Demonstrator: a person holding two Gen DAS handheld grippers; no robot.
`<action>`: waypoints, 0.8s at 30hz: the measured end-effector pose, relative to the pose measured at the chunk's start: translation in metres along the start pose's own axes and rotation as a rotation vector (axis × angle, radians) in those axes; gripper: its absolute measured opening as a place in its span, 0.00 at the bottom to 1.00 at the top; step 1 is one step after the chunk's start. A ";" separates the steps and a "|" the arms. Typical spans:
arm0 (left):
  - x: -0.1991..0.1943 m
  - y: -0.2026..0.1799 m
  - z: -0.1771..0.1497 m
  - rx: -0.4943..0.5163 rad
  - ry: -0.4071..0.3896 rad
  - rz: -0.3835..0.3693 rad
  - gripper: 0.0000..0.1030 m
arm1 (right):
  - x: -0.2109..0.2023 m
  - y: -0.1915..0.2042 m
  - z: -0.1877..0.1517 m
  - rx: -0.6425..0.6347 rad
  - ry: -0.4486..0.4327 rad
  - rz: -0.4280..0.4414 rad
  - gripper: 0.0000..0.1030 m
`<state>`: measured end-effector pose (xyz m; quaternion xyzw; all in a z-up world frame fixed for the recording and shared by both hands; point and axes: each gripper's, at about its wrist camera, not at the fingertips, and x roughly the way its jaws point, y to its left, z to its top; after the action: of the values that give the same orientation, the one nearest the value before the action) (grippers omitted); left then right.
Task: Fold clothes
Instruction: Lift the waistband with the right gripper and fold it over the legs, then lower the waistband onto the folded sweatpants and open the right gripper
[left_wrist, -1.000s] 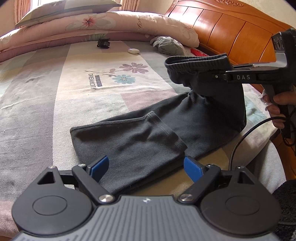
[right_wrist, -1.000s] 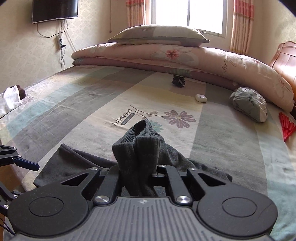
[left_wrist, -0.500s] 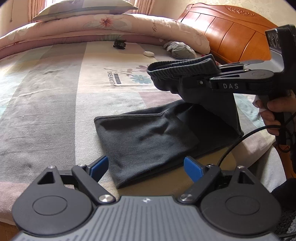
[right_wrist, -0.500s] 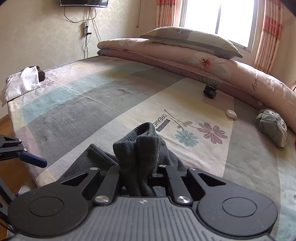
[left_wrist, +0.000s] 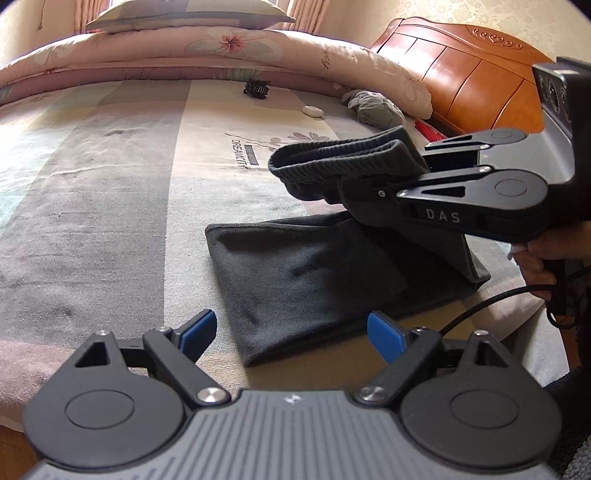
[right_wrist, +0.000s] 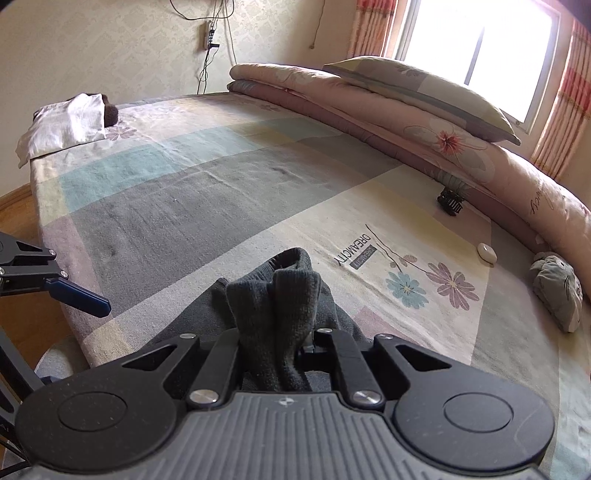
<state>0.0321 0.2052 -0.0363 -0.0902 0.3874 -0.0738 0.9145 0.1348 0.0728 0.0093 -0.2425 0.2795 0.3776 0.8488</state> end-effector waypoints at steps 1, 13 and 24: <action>0.000 0.001 -0.001 -0.002 0.000 0.000 0.86 | 0.003 0.004 0.001 -0.009 0.005 0.001 0.11; 0.000 0.004 -0.005 -0.027 0.002 0.009 0.86 | 0.033 0.027 -0.006 -0.066 0.058 0.049 0.12; 0.000 0.004 -0.008 -0.044 0.001 0.005 0.86 | 0.046 0.037 -0.004 -0.083 0.082 0.125 0.31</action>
<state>0.0266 0.2077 -0.0426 -0.1096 0.3895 -0.0630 0.9123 0.1305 0.1160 -0.0311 -0.2748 0.3127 0.4310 0.8006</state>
